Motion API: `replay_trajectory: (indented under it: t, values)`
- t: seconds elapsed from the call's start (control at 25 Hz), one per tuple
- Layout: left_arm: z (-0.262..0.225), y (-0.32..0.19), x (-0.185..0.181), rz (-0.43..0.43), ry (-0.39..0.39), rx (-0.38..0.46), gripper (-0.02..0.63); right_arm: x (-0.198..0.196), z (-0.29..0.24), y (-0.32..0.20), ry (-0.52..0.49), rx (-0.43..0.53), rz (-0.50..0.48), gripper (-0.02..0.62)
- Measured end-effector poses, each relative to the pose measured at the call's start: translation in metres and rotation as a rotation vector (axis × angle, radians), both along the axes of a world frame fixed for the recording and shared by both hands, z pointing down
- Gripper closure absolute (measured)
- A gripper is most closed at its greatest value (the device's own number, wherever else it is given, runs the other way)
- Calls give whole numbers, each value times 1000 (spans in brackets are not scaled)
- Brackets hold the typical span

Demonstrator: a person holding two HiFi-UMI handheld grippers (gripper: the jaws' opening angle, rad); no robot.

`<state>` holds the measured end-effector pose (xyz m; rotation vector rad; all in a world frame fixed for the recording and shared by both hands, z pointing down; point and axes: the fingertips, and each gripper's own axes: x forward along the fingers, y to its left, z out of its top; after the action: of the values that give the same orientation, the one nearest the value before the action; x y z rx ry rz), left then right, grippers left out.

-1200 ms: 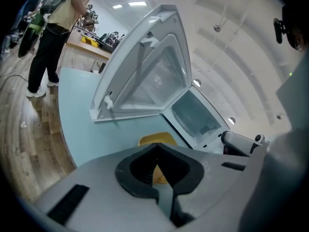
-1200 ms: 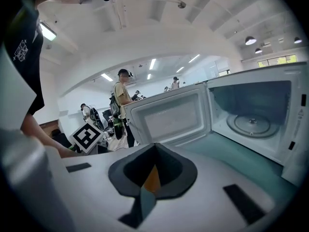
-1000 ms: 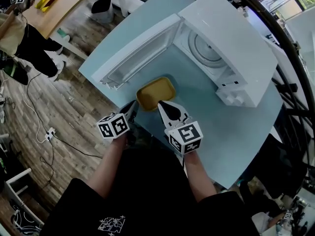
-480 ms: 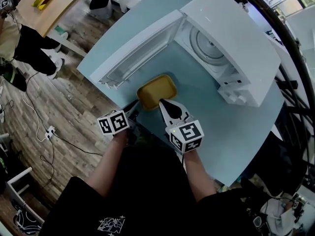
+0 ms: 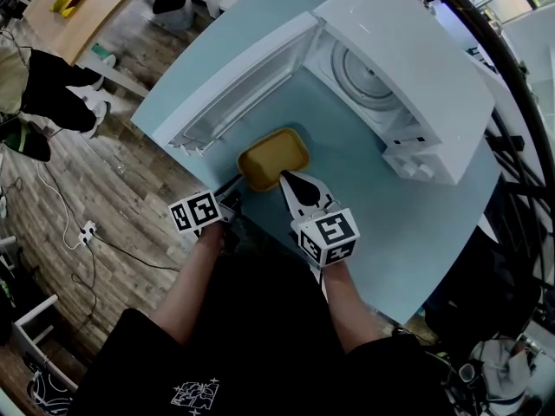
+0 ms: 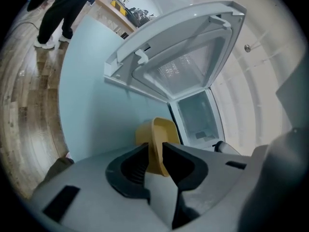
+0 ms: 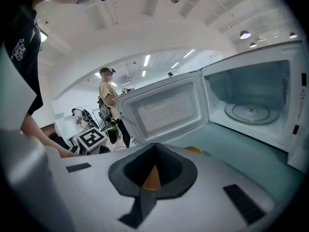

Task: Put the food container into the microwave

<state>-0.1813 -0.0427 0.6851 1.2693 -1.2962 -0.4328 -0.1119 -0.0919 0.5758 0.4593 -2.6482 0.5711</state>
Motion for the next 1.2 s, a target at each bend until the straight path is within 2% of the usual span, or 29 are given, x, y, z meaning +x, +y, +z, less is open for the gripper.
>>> replay_trajectory:
  t: [0.36, 0.6, 1.2]
  values:
    - [3, -1, 0, -30, 62, -13, 528, 5, 0, -4, 2, -4, 10, 589]
    - [5, -1, -1, -52, 87, -19, 555, 7, 2, -6, 5, -7, 11, 589]
    - [-7, -10, 0, -43, 52, -32, 571, 13, -7, -17, -22, 1, 32, 589]
